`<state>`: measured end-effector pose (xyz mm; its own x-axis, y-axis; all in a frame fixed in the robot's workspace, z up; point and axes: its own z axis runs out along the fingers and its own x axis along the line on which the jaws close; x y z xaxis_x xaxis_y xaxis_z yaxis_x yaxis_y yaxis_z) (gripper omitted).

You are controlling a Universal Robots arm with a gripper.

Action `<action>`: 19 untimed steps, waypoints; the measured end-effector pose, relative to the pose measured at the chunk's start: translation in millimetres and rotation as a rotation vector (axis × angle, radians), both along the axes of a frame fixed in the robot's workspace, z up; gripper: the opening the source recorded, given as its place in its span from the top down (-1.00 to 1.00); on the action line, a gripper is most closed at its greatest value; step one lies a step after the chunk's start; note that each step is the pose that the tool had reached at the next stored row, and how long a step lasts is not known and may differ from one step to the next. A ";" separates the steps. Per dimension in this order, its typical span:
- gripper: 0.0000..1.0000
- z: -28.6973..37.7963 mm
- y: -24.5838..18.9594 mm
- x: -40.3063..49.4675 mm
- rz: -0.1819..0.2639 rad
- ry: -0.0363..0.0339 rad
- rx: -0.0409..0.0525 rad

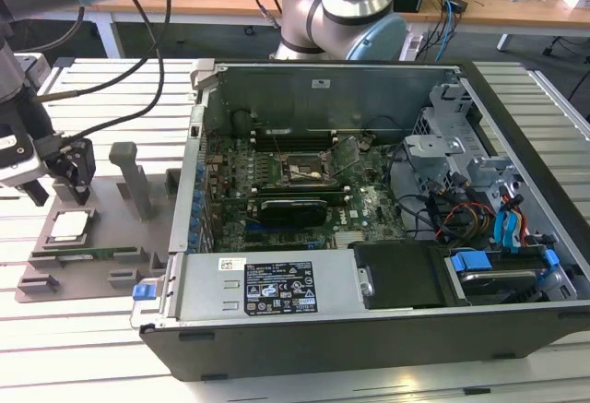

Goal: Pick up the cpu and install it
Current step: 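Pick up the cpu and move it towards the insertion slot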

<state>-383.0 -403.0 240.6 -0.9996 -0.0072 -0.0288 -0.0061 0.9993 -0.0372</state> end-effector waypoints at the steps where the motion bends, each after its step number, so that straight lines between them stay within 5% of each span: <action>1: -0.21 -1.7 -0.3 -0.4 0.023 0.0002 0.0000; 3: -0.21 -8.2 -2.0 -3.8 0.057 0.0002 0.0001; 12: -0.21 -35.3 -3.0 -6.9 0.059 0.0004 0.0000; 19: -0.21 -46.4 -8.9 -8.7 0.075 0.0003 0.0001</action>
<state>-391.7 -411.9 194.2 -0.9962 -0.0823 -0.0285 -0.0812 0.9960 -0.0371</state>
